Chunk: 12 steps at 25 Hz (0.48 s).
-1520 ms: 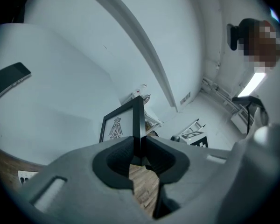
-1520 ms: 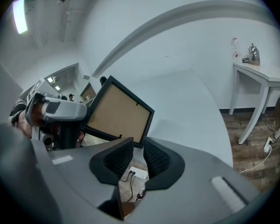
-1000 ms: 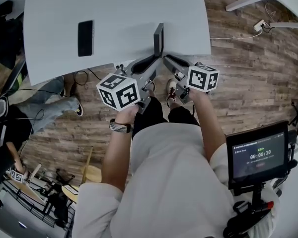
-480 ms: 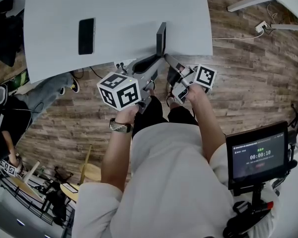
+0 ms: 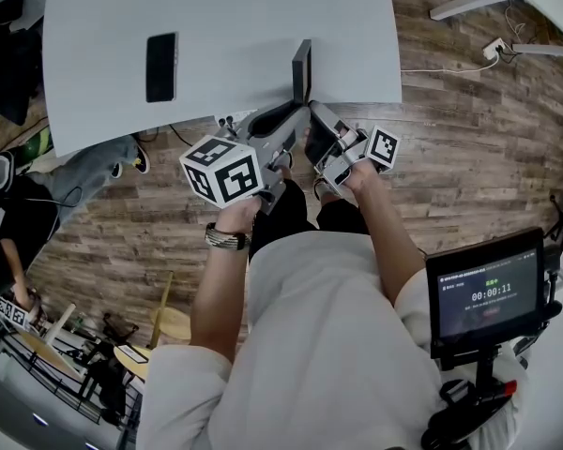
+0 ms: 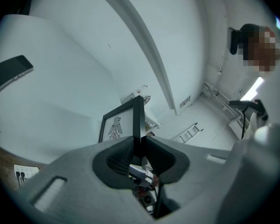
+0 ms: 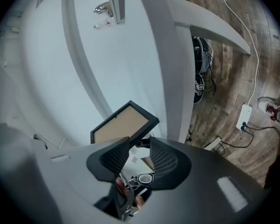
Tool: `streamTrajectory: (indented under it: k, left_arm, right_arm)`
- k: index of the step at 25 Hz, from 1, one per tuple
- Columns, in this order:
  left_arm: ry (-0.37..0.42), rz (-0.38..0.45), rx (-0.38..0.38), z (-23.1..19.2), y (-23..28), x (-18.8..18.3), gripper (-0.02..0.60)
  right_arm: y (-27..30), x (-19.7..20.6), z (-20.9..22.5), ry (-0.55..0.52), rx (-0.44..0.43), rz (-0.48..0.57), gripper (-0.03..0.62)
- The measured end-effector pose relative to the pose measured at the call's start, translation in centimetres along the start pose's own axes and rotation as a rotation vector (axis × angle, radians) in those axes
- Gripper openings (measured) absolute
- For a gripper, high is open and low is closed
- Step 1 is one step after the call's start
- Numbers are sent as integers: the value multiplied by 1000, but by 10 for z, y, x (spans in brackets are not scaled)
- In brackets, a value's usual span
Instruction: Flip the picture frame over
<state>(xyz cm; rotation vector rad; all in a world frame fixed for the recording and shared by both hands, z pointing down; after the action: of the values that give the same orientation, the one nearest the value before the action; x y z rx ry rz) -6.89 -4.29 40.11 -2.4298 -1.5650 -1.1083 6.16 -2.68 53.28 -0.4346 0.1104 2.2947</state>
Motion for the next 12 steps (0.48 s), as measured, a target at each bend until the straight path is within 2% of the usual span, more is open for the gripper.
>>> streamTrajectory:
  k: [5, 12]
  left_arm:
    - [-7, 1, 2, 1, 0, 0, 84]
    - [-36, 22, 6, -1, -2, 0, 84]
  right_arm:
    - [2, 1, 1, 69, -103, 37, 146]
    - [7, -1, 3, 70, -118, 31, 167]
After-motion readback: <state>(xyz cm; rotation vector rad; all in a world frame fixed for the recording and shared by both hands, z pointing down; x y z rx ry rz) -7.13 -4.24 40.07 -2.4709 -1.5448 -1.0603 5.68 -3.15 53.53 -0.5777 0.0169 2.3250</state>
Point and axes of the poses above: the fingertips, and each gripper's own axes: y forward along the fingers, z to its right, x out of its underside, the point moved 7 cm from there along -y, backward along the fingers, and after that the axes turned 3 degrees about y, right-handed, at the moved point
